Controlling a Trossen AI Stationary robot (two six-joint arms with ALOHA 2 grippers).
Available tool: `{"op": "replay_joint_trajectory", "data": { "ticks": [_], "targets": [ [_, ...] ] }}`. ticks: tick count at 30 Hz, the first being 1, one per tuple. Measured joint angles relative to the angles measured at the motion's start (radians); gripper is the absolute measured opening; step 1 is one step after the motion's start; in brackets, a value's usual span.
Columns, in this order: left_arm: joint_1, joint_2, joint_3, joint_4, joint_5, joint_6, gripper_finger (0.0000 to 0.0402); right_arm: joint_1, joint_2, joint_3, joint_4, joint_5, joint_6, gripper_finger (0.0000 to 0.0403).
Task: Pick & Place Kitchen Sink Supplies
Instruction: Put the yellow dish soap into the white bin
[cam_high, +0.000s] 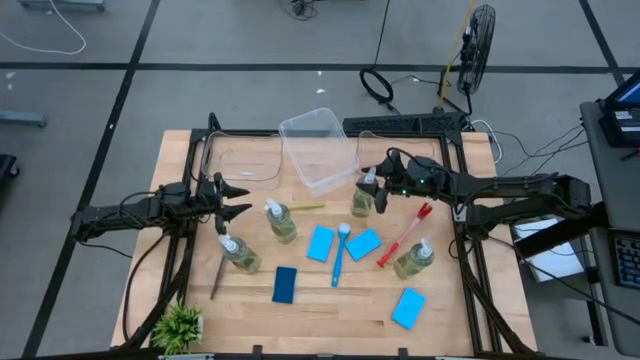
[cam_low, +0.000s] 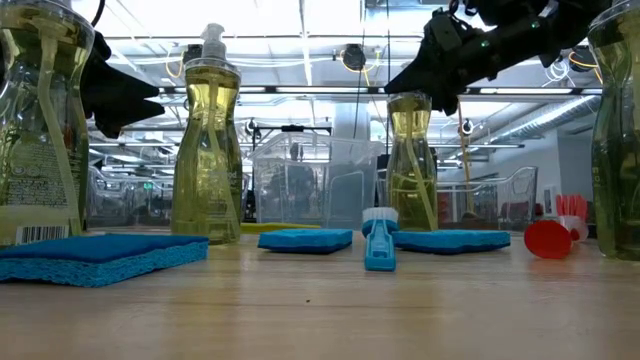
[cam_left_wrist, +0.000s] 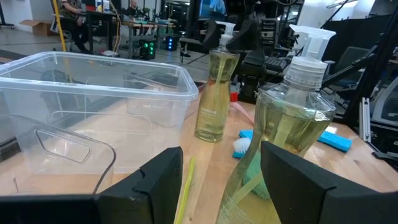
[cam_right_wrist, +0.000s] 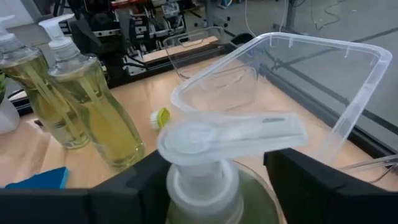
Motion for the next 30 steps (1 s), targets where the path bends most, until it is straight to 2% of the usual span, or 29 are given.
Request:
{"op": "replay_joint_trajectory", "data": {
  "ticks": [9, 23, 30],
  "targets": [
    [0.0, 0.0, 0.0, 0.0, 0.0, 0.001, 0.0214, 0.0, -0.002, 0.0, 0.037, 0.009, 0.018, 0.0096],
    [0.0, 0.0, 0.0, 0.0, 0.0, 0.001, 0.0214, 0.001, -0.053, -0.004, 0.1, 0.002, 0.061, 0.0094],
    [0.0, 0.0, 0.0, 0.0, 0.0, 0.001, 0.0214, 0.001, -0.13, -0.003, 0.228, 0.0, 0.081, 0.0094]
  ]
}}
